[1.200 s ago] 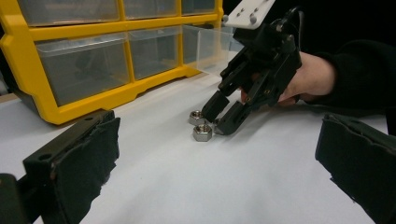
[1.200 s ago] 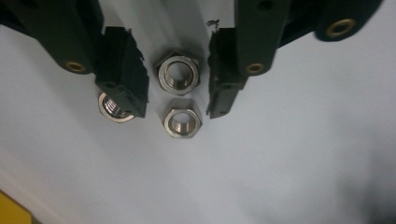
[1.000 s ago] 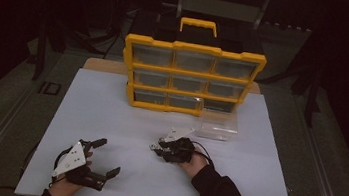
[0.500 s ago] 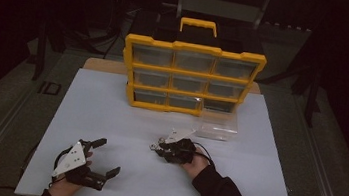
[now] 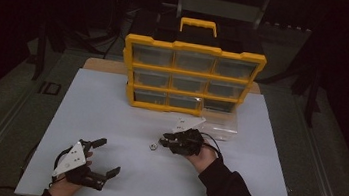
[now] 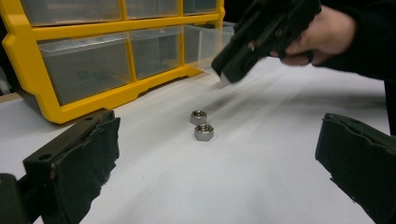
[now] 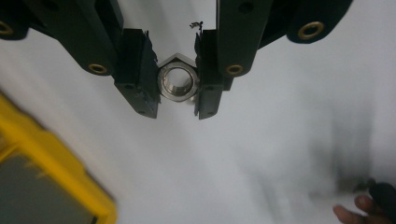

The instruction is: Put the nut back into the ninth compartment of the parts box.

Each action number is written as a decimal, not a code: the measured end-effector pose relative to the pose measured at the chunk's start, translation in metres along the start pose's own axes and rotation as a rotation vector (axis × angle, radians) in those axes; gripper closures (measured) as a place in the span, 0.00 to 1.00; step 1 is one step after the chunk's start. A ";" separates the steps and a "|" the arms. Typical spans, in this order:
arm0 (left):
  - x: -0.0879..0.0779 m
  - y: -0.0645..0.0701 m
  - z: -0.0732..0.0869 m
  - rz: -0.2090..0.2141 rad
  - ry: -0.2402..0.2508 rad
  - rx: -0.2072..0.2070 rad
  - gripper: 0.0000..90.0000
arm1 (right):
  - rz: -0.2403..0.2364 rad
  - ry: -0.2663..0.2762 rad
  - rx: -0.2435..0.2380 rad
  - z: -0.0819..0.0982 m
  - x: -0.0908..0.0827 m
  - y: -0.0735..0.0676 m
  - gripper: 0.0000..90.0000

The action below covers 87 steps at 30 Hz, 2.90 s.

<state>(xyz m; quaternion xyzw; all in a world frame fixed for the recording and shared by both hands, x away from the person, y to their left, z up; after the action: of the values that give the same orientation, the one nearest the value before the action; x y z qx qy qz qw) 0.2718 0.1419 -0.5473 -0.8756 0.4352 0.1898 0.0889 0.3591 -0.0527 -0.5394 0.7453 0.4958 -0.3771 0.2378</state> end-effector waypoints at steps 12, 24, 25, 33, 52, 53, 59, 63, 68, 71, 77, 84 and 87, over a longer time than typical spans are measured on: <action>0.000 0.000 0.000 -0.001 0.000 -0.002 0.00 | 0.093 0.076 0.009 -0.025 -0.065 0.032 0.78; 0.001 0.000 0.000 -0.002 0.000 -0.004 0.00 | 0.195 0.096 0.051 -0.023 -0.111 0.070 0.78; 0.001 0.000 0.000 -0.001 0.000 -0.004 0.00 | 0.202 0.094 0.055 -0.021 -0.113 0.072 0.78; 0.001 0.001 0.000 0.003 -0.001 -0.001 0.00 | 0.241 0.094 0.094 -0.008 -0.127 0.089 0.78; 0.001 0.000 -0.001 0.000 0.008 -0.007 0.00 | 0.295 0.075 0.171 0.027 -0.141 0.114 0.78; 0.001 0.000 -0.001 -0.001 0.007 -0.007 0.00 | 0.294 0.077 0.184 0.030 -0.139 0.116 0.78; 0.000 -0.001 -0.001 -0.003 0.009 -0.008 0.00 | 0.303 0.058 0.188 0.037 -0.132 0.118 0.78; 0.000 -0.001 -0.001 -0.002 0.009 -0.008 0.00 | 0.295 0.050 0.211 0.044 -0.126 0.122 0.78; 0.000 -0.001 -0.001 -0.004 0.007 -0.006 0.00 | 0.288 0.029 0.235 0.050 -0.118 0.126 0.78; 0.000 -0.001 -0.001 -0.005 0.007 -0.007 0.00 | 0.285 -0.005 0.264 0.056 -0.109 0.129 0.78; 0.000 -0.001 -0.001 -0.005 0.006 -0.005 0.00 | 0.275 -0.086 0.329 0.063 -0.096 0.135 0.78; 0.000 -0.001 -0.001 -0.005 0.006 -0.005 0.00 | 0.253 -0.162 0.402 0.072 -0.086 0.141 0.78; 0.000 -0.001 -0.001 -0.005 0.006 -0.006 0.00 | 0.253 -0.176 0.413 0.074 -0.086 0.141 0.78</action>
<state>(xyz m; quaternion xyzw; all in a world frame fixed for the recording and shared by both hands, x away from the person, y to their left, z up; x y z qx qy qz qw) 0.2728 0.1423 -0.5468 -0.8775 0.4329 0.1880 0.0854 0.4457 -0.2104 -0.5186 0.7985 0.2887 -0.5008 0.1680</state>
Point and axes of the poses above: each handheld gripper's, and its own axes: x roughly forward along the jaws, z roughly out of its underside, y roughly to its right, the point moved 9 cm from there along x, roughly forward along the jaws, and after that the axes turned 12 degrees about -y, right-handed, at the moved point
